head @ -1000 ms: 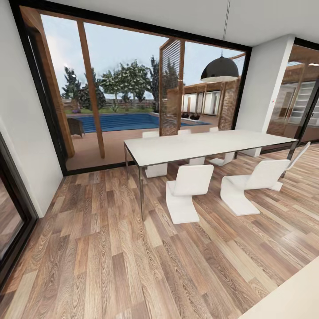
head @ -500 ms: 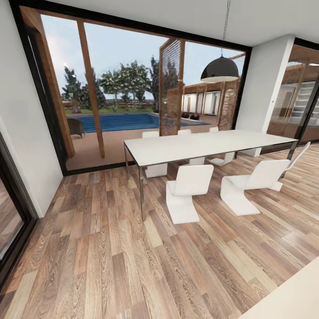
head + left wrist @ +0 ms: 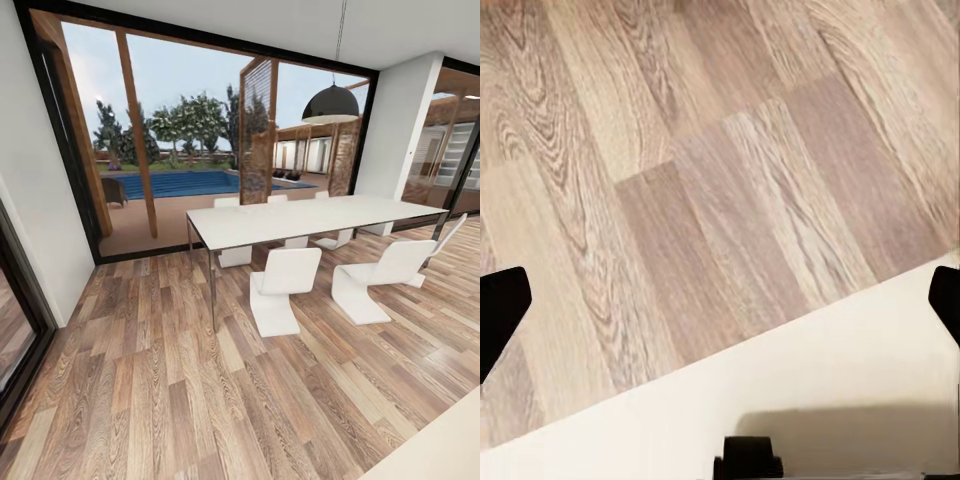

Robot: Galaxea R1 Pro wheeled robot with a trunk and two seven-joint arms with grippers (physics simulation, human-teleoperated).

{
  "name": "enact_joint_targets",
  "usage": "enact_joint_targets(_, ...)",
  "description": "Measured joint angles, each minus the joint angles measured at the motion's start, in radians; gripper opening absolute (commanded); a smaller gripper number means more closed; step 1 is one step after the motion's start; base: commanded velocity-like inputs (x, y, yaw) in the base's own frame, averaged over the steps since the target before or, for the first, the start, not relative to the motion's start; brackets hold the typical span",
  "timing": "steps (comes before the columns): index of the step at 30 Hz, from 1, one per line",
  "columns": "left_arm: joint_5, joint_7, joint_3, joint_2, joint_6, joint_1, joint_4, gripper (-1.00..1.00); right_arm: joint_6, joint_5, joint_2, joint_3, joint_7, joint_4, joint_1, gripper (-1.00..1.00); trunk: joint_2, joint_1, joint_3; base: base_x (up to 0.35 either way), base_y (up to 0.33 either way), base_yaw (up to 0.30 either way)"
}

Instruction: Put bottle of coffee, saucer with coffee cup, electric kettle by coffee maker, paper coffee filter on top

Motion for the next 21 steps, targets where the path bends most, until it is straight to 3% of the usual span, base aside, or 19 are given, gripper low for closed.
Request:
enact_joint_targets(7, 0.005, 0.000, 0.000, 0.005, 0.000, 0.000, -0.089, 1.00, -0.001, 0.002, -0.001, 0.001, 0.001, -0.034, 0.000, 1.00, 0.000, 0.000, 0.000, 0.000, 0.000, 0.000)
enact_joint_targets(21, 0.009, 0.004, 0.009, 0.005, 0.003, 0.002, -0.077, 1.00, 0.001, 0.001, -0.001, 0.000, 0.000, -0.029, 0.000, 1.00, 0.000, 0.000, 0.000, -0.185, 0.175, -0.037)
